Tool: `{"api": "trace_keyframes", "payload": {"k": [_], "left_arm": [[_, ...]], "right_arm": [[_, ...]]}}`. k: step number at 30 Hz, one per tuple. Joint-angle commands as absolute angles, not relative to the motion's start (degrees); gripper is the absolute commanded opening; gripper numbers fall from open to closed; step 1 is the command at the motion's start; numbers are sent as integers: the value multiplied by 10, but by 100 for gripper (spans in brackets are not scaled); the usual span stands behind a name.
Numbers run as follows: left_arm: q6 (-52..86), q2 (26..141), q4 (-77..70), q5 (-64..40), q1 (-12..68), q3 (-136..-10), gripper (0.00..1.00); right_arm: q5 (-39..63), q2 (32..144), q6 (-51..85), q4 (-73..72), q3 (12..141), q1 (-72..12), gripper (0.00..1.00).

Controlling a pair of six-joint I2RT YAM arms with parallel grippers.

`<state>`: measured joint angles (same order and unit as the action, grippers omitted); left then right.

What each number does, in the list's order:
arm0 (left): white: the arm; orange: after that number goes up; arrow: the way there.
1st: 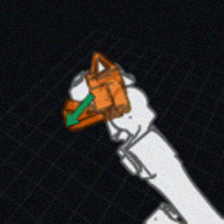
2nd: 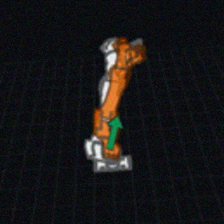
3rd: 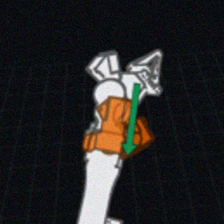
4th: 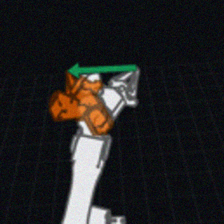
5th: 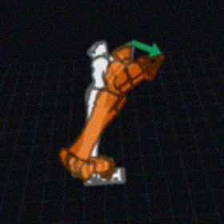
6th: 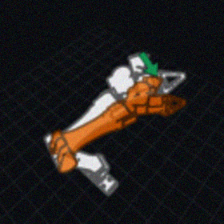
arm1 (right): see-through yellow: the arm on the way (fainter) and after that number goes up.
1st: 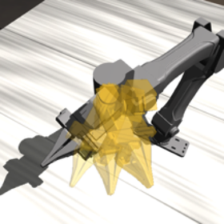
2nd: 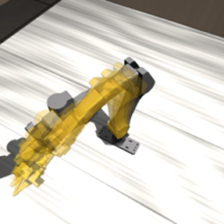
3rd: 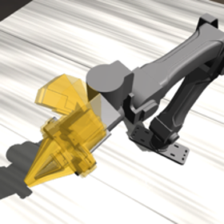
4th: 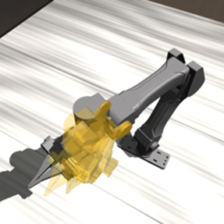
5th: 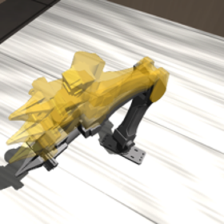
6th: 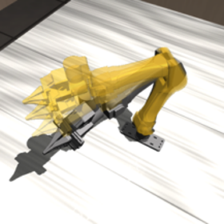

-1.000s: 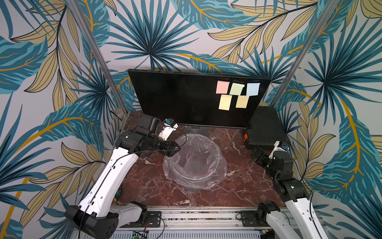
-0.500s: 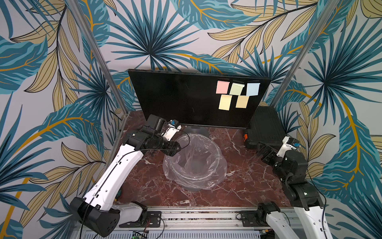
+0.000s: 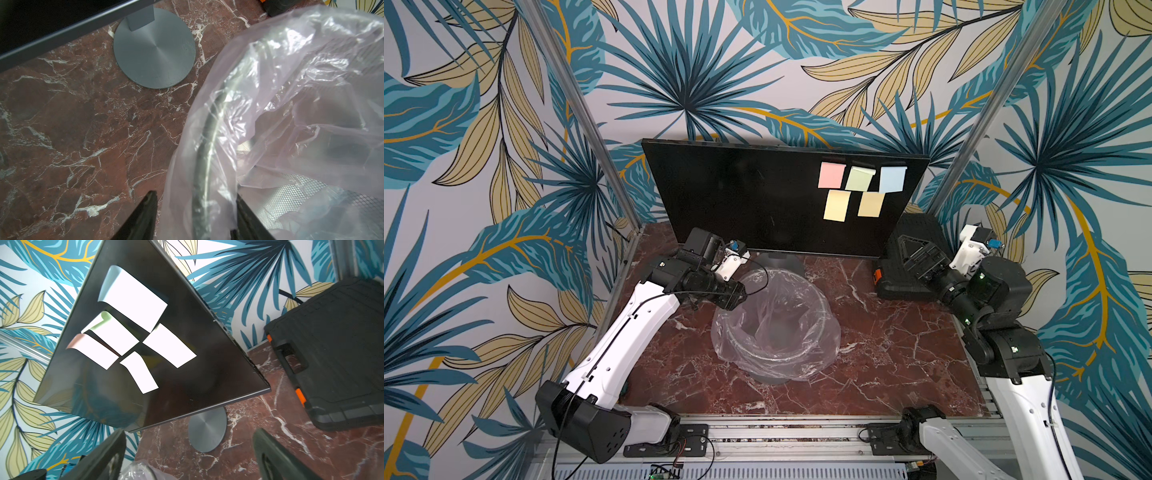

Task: Remove the sticky note from the monitor
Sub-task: Tear off the sticky note from the monitor.

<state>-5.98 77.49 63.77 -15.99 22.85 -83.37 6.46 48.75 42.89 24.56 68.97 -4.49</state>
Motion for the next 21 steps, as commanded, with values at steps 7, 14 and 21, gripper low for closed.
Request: {"api": "trace_keyframes", "payload": {"k": [7, 14, 21], "left_arm": [[-61, 781, 636, -158, 232, -859, 52], [-63, 787, 637, -153, 233, -863, 50], [-63, 788, 640, -151, 232, -864, 45]], "right_arm": [[108, 531, 474, 181, 719, -42, 98], [119, 571, 490, 170, 751, -25, 98], [137, 615, 526, 107, 759, -13, 96]]}}
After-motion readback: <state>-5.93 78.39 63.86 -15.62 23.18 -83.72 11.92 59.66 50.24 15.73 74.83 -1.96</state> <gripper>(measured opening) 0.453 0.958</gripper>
